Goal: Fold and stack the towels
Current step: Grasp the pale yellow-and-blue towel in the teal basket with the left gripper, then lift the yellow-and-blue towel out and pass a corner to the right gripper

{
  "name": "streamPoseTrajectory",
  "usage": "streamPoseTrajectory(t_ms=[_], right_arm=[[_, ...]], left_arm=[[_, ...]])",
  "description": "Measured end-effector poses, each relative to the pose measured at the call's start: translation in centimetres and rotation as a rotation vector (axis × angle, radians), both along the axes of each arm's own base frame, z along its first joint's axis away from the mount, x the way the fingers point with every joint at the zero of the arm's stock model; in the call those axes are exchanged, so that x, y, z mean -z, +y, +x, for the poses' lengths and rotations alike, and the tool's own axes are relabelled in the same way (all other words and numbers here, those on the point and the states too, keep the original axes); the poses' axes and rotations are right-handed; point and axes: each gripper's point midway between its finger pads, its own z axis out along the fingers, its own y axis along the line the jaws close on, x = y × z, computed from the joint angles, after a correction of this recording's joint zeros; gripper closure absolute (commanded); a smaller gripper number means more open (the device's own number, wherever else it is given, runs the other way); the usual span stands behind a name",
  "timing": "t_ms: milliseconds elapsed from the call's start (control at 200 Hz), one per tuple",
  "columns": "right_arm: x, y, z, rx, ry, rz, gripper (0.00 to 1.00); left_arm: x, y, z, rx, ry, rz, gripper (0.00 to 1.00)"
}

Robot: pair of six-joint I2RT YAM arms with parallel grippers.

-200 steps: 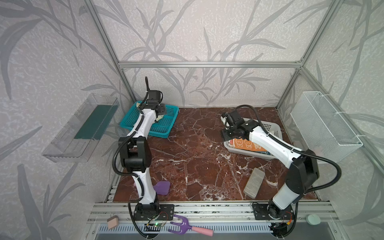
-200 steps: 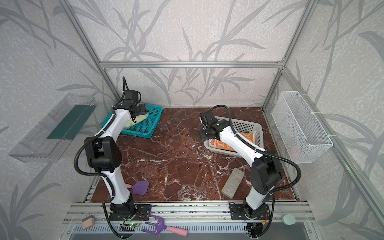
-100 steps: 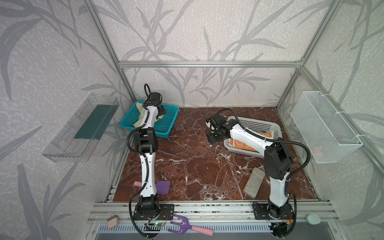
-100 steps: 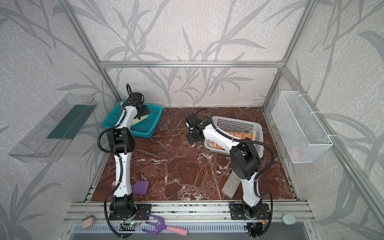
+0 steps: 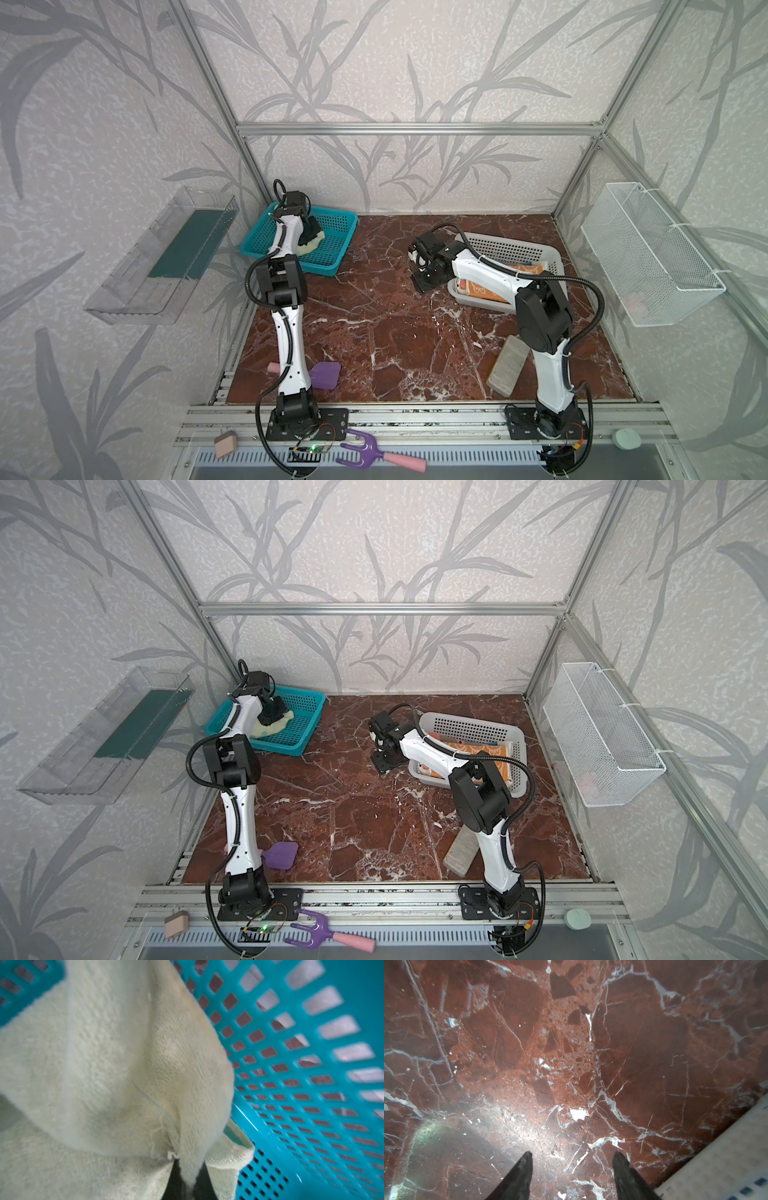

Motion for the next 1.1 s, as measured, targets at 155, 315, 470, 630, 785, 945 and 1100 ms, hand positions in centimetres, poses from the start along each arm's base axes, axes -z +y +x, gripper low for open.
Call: streamPoseTrajectory(t_ms=[155, 315, 470, 630, 785, 945, 1100], right_arm=[[1.7, -1.3, -1.7, 0.009, 0.047, -0.029, 0.38], [1.0, -2.3, -3.2, 0.031, 0.058, -0.013, 0.38], [-2.6, -2.6, -3.6, 0.054, -0.006, 0.072, 0.38], [-5.2, -3.3, -3.8, 0.077, -0.058, 0.124, 0.38], [-4.1, -5.1, -4.5, 0.109, -0.029, 0.103, 0.38], [-3.9, -6.5, -6.0, 0.126, -0.008, 0.102, 0.38], [-4.6, -6.1, -6.3, 0.118, -0.001, 0.133, 0.42]], left_arm=[[-10.4, -2.1, -1.7, 0.091, -0.132, 0.042, 1.00], [-27.1, -8.7, -4.4, 0.280, -0.463, 0.112, 1.00], [-38.5, -19.4, -10.4, 0.541, -0.742, 0.077, 1.00], [-39.2, -25.5, -16.1, 0.697, -0.815, -0.052, 0.84], [-29.3, -24.9, -17.4, 0.635, -0.643, -0.112, 0.43], [-17.0, -21.8, -19.8, 0.529, -0.375, -0.043, 0.41], [-14.8, -20.3, -22.2, 0.506, -0.333, 0.000, 0.49]])
